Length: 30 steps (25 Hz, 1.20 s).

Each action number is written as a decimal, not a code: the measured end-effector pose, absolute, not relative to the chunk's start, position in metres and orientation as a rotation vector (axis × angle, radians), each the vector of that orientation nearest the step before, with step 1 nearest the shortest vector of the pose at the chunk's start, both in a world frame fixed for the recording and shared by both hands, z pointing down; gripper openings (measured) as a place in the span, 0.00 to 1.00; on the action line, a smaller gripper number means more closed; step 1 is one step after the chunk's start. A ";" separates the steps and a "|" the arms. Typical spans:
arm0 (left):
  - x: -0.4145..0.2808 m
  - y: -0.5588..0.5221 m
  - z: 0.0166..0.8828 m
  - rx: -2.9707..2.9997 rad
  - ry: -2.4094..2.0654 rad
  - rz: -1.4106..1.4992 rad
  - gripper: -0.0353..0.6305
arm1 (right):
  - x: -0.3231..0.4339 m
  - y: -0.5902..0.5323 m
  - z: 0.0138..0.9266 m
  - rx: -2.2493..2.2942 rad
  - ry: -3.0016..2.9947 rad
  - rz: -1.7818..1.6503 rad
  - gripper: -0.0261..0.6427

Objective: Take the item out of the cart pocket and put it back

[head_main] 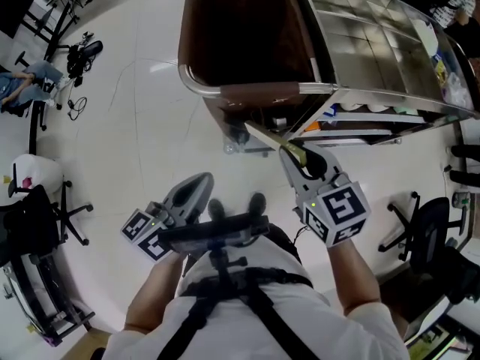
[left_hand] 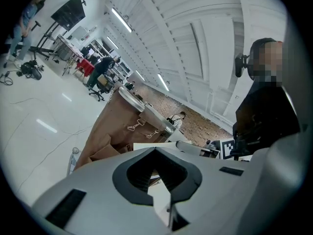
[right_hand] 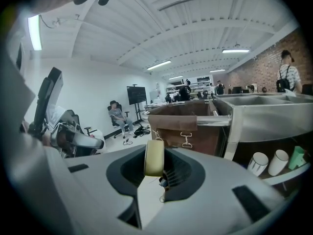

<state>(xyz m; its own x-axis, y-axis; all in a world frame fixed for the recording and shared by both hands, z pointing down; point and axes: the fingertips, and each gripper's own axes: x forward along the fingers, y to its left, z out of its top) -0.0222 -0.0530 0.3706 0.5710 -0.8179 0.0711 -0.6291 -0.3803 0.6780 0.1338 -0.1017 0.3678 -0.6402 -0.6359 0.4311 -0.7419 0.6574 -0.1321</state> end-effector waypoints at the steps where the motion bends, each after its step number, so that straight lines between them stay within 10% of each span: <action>1: -0.025 -0.054 0.371 2.135 -1.140 -0.358 0.04 | 0.131 -0.103 0.368 1.103 -2.523 0.425 0.15; 30: -0.081 -0.057 0.376 2.212 -1.024 -0.350 0.04 | 0.070 -0.131 0.410 1.237 -2.340 0.359 0.15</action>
